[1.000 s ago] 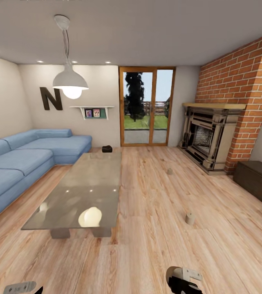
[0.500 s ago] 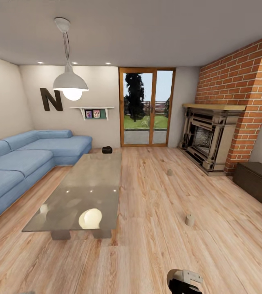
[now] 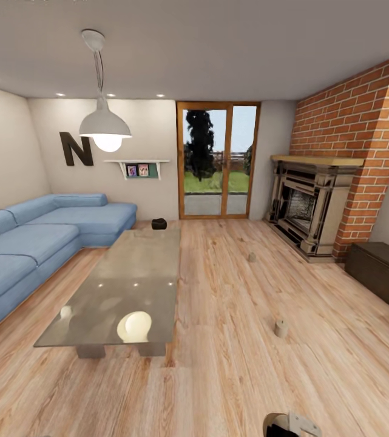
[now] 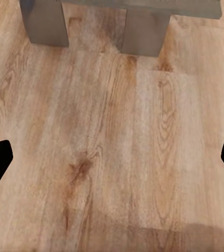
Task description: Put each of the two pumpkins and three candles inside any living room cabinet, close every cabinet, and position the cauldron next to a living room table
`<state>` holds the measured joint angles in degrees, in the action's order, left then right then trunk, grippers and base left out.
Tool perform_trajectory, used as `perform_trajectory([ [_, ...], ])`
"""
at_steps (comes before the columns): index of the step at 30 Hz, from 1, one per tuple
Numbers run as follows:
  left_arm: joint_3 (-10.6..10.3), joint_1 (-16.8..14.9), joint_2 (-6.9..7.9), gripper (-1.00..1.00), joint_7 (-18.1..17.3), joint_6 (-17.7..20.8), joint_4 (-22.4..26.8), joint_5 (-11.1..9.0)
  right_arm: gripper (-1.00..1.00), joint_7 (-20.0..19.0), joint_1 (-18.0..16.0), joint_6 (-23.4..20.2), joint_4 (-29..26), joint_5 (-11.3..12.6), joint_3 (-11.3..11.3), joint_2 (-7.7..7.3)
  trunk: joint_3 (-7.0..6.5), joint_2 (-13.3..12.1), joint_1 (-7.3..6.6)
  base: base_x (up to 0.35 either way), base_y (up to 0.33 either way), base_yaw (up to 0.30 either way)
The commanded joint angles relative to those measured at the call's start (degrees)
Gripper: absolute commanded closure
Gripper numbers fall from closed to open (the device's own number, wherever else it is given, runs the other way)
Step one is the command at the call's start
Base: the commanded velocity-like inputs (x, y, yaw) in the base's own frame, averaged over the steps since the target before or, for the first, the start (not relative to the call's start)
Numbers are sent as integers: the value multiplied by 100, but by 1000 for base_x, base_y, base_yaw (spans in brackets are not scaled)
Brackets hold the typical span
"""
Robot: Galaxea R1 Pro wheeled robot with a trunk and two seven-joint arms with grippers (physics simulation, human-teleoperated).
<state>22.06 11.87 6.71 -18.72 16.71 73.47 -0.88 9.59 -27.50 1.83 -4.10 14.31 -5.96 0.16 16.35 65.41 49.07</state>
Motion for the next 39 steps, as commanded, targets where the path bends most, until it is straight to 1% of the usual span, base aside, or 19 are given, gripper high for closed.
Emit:
perform_trajectory([
  [1, 8, -1, 0, -100, -27, 10, 6, -9, 100, -15, 1, 23, 31, 21, -48, -1, -13, -37, -22, 0, 0, 0],
  [16, 6, -1, -3, -100, -27, -114, 1, 4, 100, -28, 308, 78, 84, 28, -81, -104, -282, -639, -352, 0, 0, 0],
  [28, 8, -1, 1, -100, -27, -135, 1, 8, 100, -78, 377, 113, 58, 20, -75, -97, -498, -1120, -615, 0, 0, 0],
  [36, 8, -1, -1, -100, -28, -181, 1, 1, 100, -86, 381, 115, 52, 19, -72, -99, -498, -1120, -615, 0, 0, 0],
  [39, 8, -1, -1, -100, -32, -318, 1, 4, 100, -88, 381, 116, 58, 19, -74, -99, -502, -1120, -615, 2, -2, -51],
])
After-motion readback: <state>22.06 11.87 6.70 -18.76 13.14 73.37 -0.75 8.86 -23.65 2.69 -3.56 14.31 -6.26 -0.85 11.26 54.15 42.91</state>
